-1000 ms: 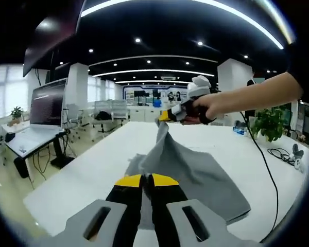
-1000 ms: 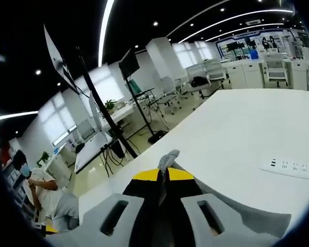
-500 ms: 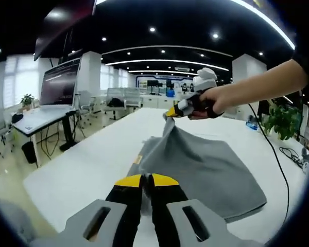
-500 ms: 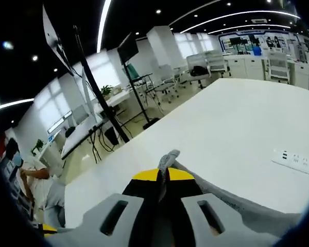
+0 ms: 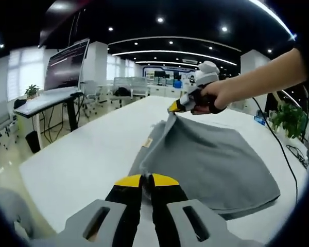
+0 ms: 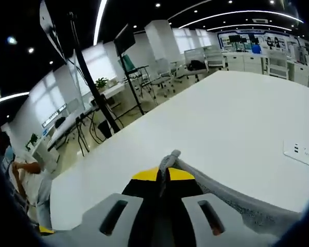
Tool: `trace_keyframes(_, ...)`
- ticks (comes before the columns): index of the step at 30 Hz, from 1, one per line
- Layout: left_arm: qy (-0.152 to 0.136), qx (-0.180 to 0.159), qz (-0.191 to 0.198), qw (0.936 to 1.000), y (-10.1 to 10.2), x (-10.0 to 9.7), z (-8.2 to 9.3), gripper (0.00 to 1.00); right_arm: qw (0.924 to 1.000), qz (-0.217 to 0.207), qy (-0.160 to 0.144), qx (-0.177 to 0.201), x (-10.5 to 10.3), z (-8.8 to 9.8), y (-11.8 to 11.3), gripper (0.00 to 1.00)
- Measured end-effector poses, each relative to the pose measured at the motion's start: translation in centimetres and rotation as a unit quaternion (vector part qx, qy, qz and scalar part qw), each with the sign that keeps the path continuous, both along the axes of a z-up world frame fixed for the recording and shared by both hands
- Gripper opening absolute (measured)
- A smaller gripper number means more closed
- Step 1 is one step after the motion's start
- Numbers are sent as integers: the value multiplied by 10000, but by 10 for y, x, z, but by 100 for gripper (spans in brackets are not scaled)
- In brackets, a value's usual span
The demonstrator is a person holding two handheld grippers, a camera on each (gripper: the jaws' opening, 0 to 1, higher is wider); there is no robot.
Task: Fold the towel on the table until its edges align and the towel forms a compact rectangular stack.
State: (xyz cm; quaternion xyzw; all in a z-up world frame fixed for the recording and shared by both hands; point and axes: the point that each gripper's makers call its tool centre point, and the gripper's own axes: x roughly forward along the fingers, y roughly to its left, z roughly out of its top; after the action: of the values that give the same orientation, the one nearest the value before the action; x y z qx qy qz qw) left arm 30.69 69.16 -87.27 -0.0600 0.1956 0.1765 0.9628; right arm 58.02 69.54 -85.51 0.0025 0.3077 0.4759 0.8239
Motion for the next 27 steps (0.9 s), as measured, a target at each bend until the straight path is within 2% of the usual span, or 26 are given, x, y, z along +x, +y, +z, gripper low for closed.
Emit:
trace_keyframes(5, 33, -147, 90, 9998, 4, -1, -8, 6, 10000, 44, -3, -63, 0, -11, 8, 3)
trace_keyframes(9, 107, -257, 82, 9996, 5, -2, -12, 6, 9999, 112, -84, 52, 1, -10, 13, 1)
trace_keyframes(12, 112, -336, 145, 9993, 10, -5, -17, 7, 9997, 197, 49, 111, -1, -11, 14, 5)
trace_keyframes(14, 152, -346, 196, 9991, 11, -5, -18, 9, 9997, 212, -84, 86, 1, -9, 12, 5)
trace_keyframes(18, 206, -313, 282, 9989, 17, -5, -19, 20, 9996, 262, -101, 101, 3, -8, 5, 12)
trace_keyframes(22, 264, -350, 229, 9988, 16, -1, -20, 24, 9994, 301, -152, 22, 5, -8, -3, 17)
trace_keyframes(23, 296, -334, 208, 9988, 17, -1, -21, 25, 9991, 356, -217, -21, 4, -8, -5, 18)
trace_keyframes(25, 362, -293, 136, 9988, 16, 1, -23, 26, 9941, 716, -698, -411, 4, -11, -13, 22)
trace_keyframes(26, 399, -313, 89, 9987, 15, 1, -24, 28, 9909, 877, -823, -611, 2, -15, -18, 24)
trace_keyframes(27, 405, -320, 70, 9986, 16, 0, -24, 29, 9904, 896, -818, -660, 2, -18, -21, 26)
